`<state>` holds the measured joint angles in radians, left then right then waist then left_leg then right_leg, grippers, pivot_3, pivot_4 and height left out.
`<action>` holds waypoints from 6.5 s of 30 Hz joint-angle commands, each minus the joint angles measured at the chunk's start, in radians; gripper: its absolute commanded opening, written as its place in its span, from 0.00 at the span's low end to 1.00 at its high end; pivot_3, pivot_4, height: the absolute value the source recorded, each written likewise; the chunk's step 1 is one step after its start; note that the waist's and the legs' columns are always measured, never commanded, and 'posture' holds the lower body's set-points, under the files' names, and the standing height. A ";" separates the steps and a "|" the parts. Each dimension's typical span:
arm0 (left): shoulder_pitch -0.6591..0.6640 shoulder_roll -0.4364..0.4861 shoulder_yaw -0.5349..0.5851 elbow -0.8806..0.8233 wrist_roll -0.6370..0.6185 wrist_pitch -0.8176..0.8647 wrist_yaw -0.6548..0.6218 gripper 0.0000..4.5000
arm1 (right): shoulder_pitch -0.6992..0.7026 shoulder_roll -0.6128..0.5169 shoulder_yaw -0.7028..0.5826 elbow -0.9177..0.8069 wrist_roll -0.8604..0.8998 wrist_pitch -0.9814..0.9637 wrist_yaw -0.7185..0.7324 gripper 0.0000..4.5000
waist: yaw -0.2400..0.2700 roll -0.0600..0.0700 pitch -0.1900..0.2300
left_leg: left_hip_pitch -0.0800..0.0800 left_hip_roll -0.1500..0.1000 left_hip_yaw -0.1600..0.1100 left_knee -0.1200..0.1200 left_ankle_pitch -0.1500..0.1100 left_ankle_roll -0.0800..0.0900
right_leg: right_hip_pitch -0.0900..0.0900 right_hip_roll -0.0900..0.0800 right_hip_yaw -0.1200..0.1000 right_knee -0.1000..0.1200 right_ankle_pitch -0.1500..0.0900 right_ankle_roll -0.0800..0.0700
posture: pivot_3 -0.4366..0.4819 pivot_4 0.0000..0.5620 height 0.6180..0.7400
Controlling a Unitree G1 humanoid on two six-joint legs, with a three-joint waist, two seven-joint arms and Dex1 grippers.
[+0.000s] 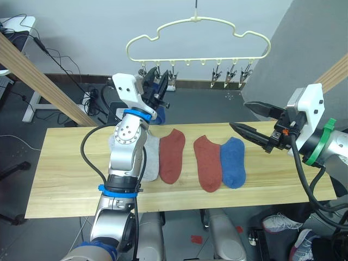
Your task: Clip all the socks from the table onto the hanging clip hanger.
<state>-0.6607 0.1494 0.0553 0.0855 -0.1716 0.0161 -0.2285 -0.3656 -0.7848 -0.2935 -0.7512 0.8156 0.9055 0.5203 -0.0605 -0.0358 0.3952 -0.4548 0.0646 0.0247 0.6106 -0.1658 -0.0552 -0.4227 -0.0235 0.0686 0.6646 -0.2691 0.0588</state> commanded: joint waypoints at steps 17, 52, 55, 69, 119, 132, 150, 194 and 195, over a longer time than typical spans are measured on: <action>-0.023 0.000 0.005 -0.052 -0.009 0.020 -0.001 0.03 | 0.009 -0.012 -0.012 -0.016 0.014 -0.033 -0.018 0.73 | 0.000 0.000 0.000 | 0.000 0.000 0.000 0.000 0.001 -0.001 | 0.000 0.000 0.000 0.000 0.000 0.000 | 0.27 0.68 1.00; -0.010 0.043 0.000 -0.123 -0.017 0.093 -0.069 0.03 | 0.323 0.549 0.349 0.455 -0.730 -0.372 -0.477 1.00 | 0.004 -0.001 -0.001 | 0.001 0.000 -0.001 0.001 0.002 -0.004 | -0.001 0.000 0.000 0.004 0.000 0.000 | 0.34 0.70 1.00; -0.010 0.040 0.000 -0.120 -0.017 0.095 -0.070 0.03 | 0.331 0.573 0.350 0.467 -0.721 -0.330 -0.473 1.00 | 0.003 -0.001 -0.001 | 0.001 0.000 -0.001 0.001 0.002 -0.004 | -0.001 0.000 0.000 0.005 0.000 0.000 | 0.33 0.71 1.00; 0.001 0.048 -0.002 -0.125 -0.019 0.101 -0.083 0.03 | 0.275 0.603 0.302 0.584 -0.692 -0.233 -0.424 0.56 | 0.003 -0.001 -0.001 | 0.002 0.000 -0.002 0.002 0.002 -0.002 | -0.002 0.001 0.000 0.011 -0.003 0.005 | 0.35 0.70 1.00; -0.081 0.115 0.083 -0.238 -0.347 0.469 -0.205 0.03 | -0.275 0.529 0.545 0.768 -0.713 -0.751 0.147 0.00 | -0.010 -0.001 0.000 | 0.000 -0.001 -0.007 0.003 0.004 -0.006 | -0.002 0.001 -0.004 0.013 0.000 0.000 | 0.33 0.69 1.00; -0.055 0.126 0.086 -0.251 -0.355 0.485 -0.205 0.03 | -0.302 0.558 0.539 0.808 -0.718 -0.777 0.139 0.00 | -0.010 -0.001 0.000 | 0.000 -0.001 -0.007 0.003 0.004 -0.006 | -0.002 0.001 -0.004 0.013 0.000 0.000 | 0.34 0.69 1.00; -0.007 0.178 0.084 -0.279 -0.350 0.509 -0.231 0.54 | -0.343 0.602 0.552 0.867 -0.721 -0.790 0.152 0.00 | -0.005 -0.001 0.000 | 0.000 0.000 -0.007 0.003 0.004 -0.006 | -0.002 0.001 -0.004 0.014 0.000 0.000 | 0.35 0.67 1.00; 0.248 0.033 -0.094 -0.290 0.015 0.059 -0.098 0.29 | 0.031 0.048 0.060 -0.008 -0.229 -0.066 0.159 0.50 | 0.003 -0.001 -0.001 | 0.001 -0.001 -0.010 0.003 0.004 -0.003 | 0.000 0.001 -0.004 0.013 -0.002 0.003 | 0.31 0.64 1.00; 0.245 0.024 -0.093 -0.285 0.021 0.057 -0.087 0.29 | 0.030 0.045 0.061 -0.007 -0.226 -0.066 0.154 0.50 | 0.003 -0.001 -0.001 | 0.001 -0.001 -0.010 0.003 0.004 -0.003 | 0.000 0.001 -0.004 0.013 -0.002 0.003 | 0.31 0.64 1.00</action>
<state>-0.4059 0.1853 -0.0329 -0.1820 -0.1660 0.0996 -0.3359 -0.3365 -0.7289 -0.2069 -0.7243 0.5723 0.8446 0.6850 -0.0578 -0.0372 0.3941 -0.4540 0.0634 0.0151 0.6136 -0.1614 -0.0586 -0.4230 -0.0222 0.0641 0.6771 -0.2709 0.0620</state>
